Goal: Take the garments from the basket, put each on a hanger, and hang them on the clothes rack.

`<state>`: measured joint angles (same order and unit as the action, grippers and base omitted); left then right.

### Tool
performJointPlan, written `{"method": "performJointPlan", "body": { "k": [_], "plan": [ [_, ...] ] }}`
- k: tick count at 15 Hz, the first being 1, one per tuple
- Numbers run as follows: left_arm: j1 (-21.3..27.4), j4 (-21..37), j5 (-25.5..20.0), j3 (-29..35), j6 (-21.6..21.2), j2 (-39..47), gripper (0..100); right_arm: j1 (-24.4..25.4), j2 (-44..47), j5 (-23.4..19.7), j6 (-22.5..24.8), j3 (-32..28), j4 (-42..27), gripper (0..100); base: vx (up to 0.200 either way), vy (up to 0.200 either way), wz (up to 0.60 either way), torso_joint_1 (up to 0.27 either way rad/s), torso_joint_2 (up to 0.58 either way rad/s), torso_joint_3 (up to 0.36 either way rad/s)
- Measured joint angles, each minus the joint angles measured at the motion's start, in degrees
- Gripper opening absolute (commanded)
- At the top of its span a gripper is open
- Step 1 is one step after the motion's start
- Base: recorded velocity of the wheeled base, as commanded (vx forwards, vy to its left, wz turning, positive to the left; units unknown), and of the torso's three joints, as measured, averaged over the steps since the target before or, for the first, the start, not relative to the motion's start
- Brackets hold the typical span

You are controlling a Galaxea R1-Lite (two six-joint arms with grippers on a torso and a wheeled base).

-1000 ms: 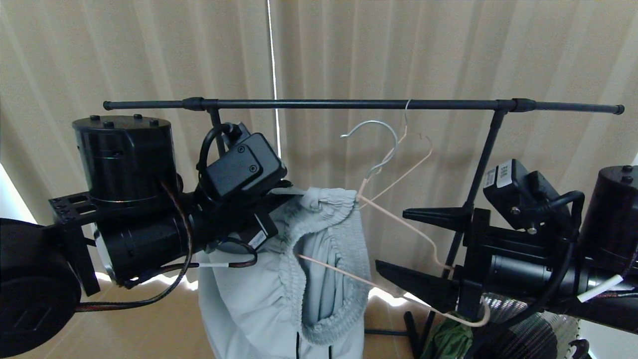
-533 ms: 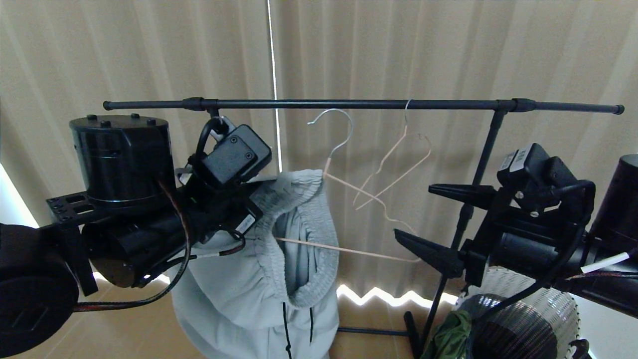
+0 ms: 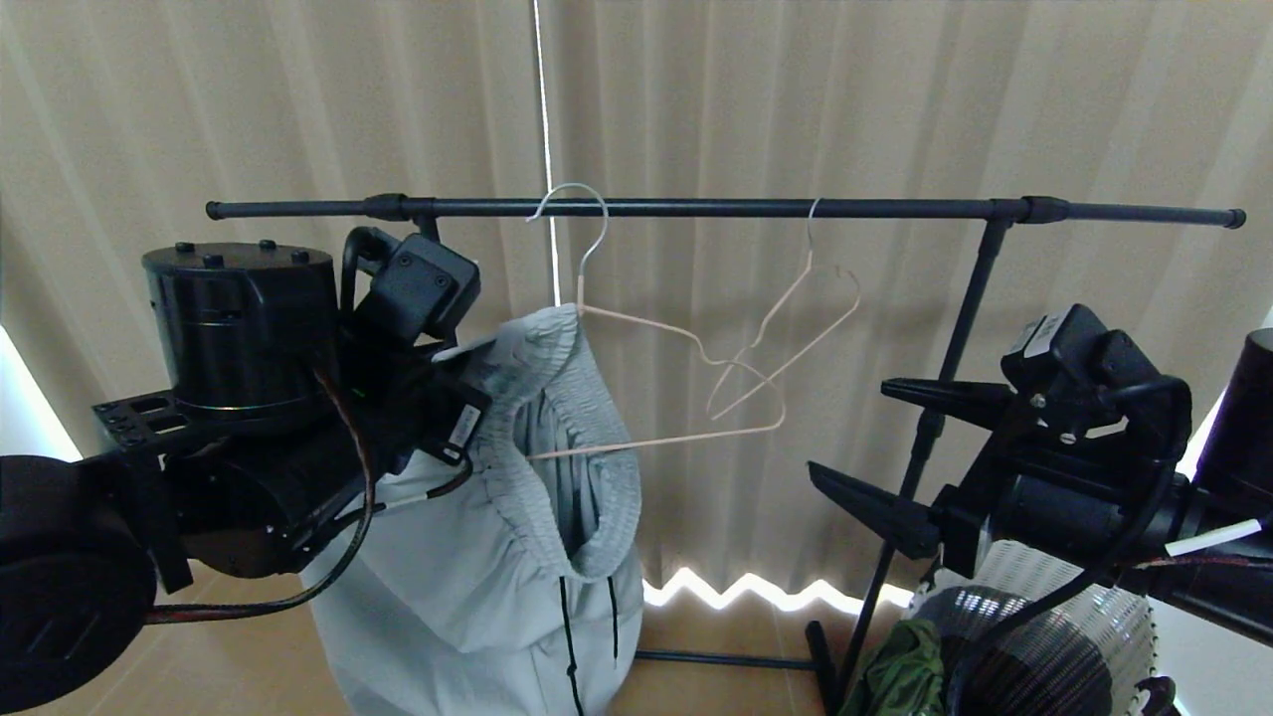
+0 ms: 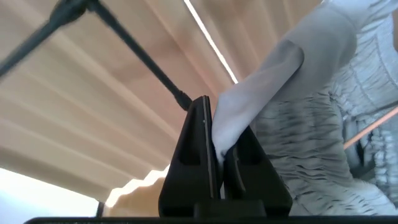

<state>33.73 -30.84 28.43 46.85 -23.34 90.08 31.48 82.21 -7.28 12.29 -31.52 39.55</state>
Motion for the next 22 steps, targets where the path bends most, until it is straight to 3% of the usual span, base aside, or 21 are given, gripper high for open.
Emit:
{"method": "performJointPlan", "body": {
  "k": [2,5,9,12,15,22],
  "plan": [
    [0.11,0.00,-0.07,-0.02,4.22,-0.22,0,1.29,0.72,-0.05,-0.28,0.16,0.11,100,0.000,0.000,0.00,0.000,0.00,0.000],
    [0.35,-0.02,-0.84,0.65,4.96,-1.71,0,4.24,2.32,-0.05,-1.76,-0.13,0.13,100,0.000,0.000,0.00,0.000,0.00,0.000],
    [0.37,0.74,-8.24,2.21,5.21,-4.85,0,11.82,3.93,3.16,-10.63,-2.27,0.11,100,0.000,0.000,0.00,0.000,0.00,0.000],
    [0.39,0.66,-10.89,2.96,5.36,-5.88,0,14.41,6.51,4.28,-11.17,-3.47,2.11,100,0.000,0.000,0.00,0.000,0.00,0.000],
    [1.18,0.49,-11.08,3.32,5.58,-6.18,0,15.38,10.37,6.52,-11.07,-4.11,8.75,100,0.000,0.000,0.00,0.000,0.00,0.000],
    [4.02,0.50,-10.62,3.97,7.29,-7.30,0,15.74,17.01,11.00,-11.51,-6.81,9.39,100,0.000,0.000,0.00,0.000,0.00,0.000]
  ]
}}
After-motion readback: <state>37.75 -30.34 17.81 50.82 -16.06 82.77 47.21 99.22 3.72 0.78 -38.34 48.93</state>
